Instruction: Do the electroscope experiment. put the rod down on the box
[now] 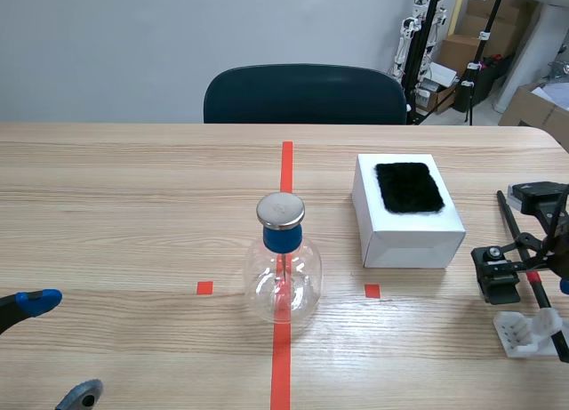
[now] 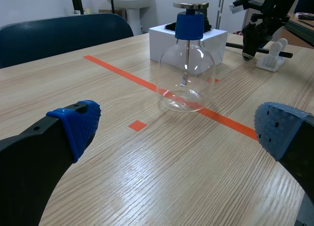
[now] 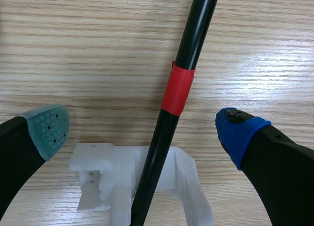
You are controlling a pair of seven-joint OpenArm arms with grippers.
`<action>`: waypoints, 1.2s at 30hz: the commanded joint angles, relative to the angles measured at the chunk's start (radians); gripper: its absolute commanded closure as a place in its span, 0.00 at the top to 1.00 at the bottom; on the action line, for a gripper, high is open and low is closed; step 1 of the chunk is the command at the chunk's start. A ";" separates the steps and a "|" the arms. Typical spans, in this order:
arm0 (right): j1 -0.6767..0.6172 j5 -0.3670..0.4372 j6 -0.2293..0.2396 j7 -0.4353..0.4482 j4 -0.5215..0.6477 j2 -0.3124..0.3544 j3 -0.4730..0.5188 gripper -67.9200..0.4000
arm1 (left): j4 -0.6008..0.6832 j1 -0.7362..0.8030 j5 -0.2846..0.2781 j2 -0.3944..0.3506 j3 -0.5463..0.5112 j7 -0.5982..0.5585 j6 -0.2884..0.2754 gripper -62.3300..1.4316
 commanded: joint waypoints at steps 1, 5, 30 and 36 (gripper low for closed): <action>0.014 0.003 0.000 0.006 0.012 0.016 0.001 0.90 | 0.005 0.002 -0.010 -0.009 -0.006 -0.017 -0.006 1.00; 0.014 0.003 0.000 0.006 0.012 0.016 0.001 0.90 | 0.005 0.002 -0.010 -0.009 -0.006 -0.017 -0.006 1.00; 0.014 0.003 0.000 0.006 0.012 0.016 0.001 1.00 | 0.005 0.002 -0.010 -0.009 -0.006 -0.017 -0.006 1.00; 0.014 0.003 0.000 0.006 0.012 0.016 0.001 1.00 | 0.005 0.002 -0.010 -0.009 -0.006 -0.017 -0.006 1.00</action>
